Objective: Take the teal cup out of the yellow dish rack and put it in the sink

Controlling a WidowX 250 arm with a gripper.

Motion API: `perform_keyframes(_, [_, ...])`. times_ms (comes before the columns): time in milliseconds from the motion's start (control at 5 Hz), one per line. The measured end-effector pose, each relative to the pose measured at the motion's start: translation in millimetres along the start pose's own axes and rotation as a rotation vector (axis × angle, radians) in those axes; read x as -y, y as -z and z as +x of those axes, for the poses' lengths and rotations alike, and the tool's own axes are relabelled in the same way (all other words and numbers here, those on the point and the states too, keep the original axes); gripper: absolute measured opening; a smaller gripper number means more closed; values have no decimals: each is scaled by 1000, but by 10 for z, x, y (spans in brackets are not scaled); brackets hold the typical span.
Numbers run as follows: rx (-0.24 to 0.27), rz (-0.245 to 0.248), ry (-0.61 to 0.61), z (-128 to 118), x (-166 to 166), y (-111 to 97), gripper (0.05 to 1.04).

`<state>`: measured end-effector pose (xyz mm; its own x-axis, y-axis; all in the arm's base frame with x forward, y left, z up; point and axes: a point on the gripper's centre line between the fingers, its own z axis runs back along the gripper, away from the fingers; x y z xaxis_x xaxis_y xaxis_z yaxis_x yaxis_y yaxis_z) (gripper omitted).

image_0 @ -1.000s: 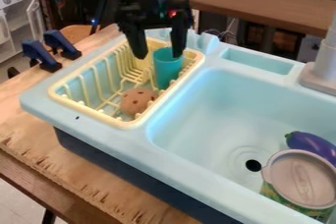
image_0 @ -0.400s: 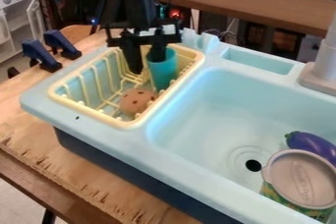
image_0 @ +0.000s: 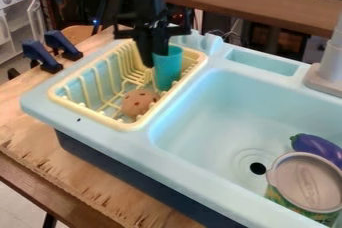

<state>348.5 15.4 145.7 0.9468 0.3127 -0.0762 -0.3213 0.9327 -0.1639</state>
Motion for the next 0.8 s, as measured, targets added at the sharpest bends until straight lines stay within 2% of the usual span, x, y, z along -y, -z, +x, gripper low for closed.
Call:
perform_keyframes(200, [32,33,4,-56,147,-176,116])
perform_keyframes(400, [87,48,41,-130,343,-396,115])
perform_keyframes(600, [99,61,81,-199,558,-481,115])
perform_keyframes(800, [98,40,134,-245,711,-456,115])
